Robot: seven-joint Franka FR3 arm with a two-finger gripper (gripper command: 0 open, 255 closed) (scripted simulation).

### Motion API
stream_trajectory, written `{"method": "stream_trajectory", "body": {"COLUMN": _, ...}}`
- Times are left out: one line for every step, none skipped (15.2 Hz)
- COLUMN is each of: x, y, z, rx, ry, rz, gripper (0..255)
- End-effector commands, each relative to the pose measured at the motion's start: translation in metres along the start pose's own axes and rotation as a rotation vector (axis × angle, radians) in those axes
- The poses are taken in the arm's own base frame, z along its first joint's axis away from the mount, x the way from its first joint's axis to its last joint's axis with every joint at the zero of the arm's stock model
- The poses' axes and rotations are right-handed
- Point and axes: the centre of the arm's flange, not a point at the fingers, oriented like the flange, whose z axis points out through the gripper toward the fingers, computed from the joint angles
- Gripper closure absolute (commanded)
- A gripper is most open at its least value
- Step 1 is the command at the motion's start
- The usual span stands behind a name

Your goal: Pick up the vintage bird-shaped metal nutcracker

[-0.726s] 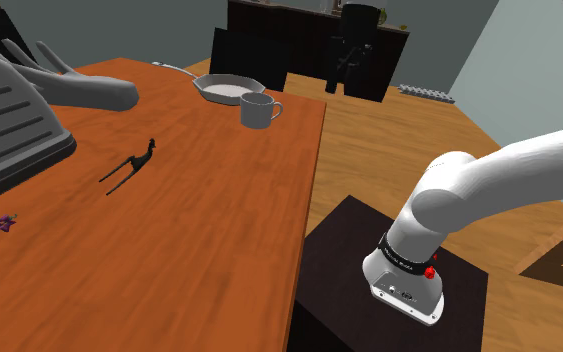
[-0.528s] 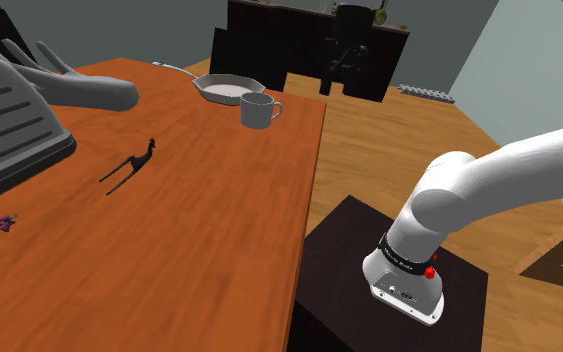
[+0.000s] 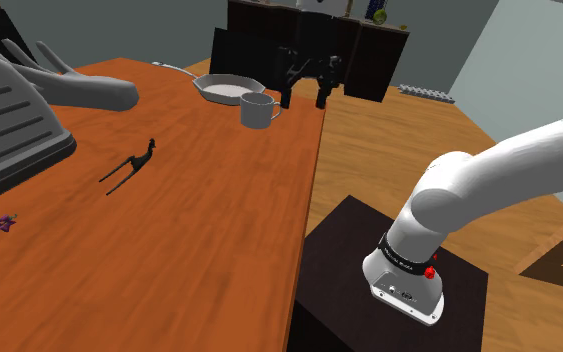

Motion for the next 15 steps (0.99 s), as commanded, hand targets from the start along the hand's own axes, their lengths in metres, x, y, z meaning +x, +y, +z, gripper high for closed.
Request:
{"method": "stream_trajectory", "body": {"x": 0.000, "y": -0.026, "z": 0.011, "rx": 0.002, "ry": -0.003, "rz": 0.061, "gripper": 0}}
{"method": "stream_trajectory", "body": {"x": 0.001, "y": -0.038, "z": 0.015, "rx": 0.002, "ry": -0.004, "rz": 0.089, "gripper": 0}}
{"method": "stream_trajectory", "body": {"x": 0.003, "y": -0.050, "z": 0.019, "rx": 0.003, "ry": -0.005, "rz": 0.116, "gripper": 0}}
{"method": "stream_trajectory", "body": {"x": 0.005, "y": -0.063, "z": 0.023, "rx": 0.003, "ry": -0.006, "rz": 0.144, "gripper": 0}}
{"method": "stream_trajectory", "body": {"x": 0.007, "y": -0.075, "z": 0.026, "rx": 0.004, "ry": -0.007, "rz": 0.172, "gripper": 0}}
{"method": "stream_trajectory", "body": {"x": 0.010, "y": -0.087, "z": 0.030, "rx": 0.004, "ry": -0.008, "rz": 0.200, "gripper": 0}}
{"method": "stream_trajectory", "body": {"x": 0.013, "y": -0.100, "z": 0.034, "rx": 0.005, "ry": -0.009, "rz": 0.228, "gripper": 0}}
{"method": "stream_trajectory", "body": {"x": 0.016, "y": -0.112, "z": 0.038, "rx": 0.005, "ry": -0.010, "rz": 0.255, "gripper": 0}}
{"method": "stream_trajectory", "body": {"x": 0.020, "y": -0.124, "z": 0.042, "rx": 0.006, "ry": -0.011, "rz": 0.283, "gripper": 0}}
{"method": "stream_trajectory", "body": {"x": 0.024, "y": -0.136, "z": 0.046, "rx": 0.006, "ry": -0.012, "rz": 0.311, "gripper": 0}}
{"method": "stream_trajectory", "body": {"x": 0.028, "y": -0.147, "z": 0.050, "rx": 0.007, "ry": -0.013, "rz": 0.339, "gripper": 0}}
{"method": "stream_trajectory", "body": {"x": 0.032, "y": -0.159, "z": 0.054, "rx": 0.007, "ry": -0.014, "rz": 0.367, "gripper": 0}}
{"method": "stream_trajectory", "body": {"x": 0.037, "y": -0.171, "z": 0.058, "rx": 0.008, "ry": -0.015, "rz": 0.395, "gripper": 0}}
{"method": "stream_trajectory", "body": {"x": 0.043, "y": -0.182, "z": 0.062, "rx": 0.008, "ry": -0.016, "rz": 0.422, "gripper": 0}}
{"method": "stream_trajectory", "body": {"x": 0.048, "y": -0.193, "z": 0.066, "rx": 0.009, "ry": -0.017, "rz": 0.450, "gripper": 0}}
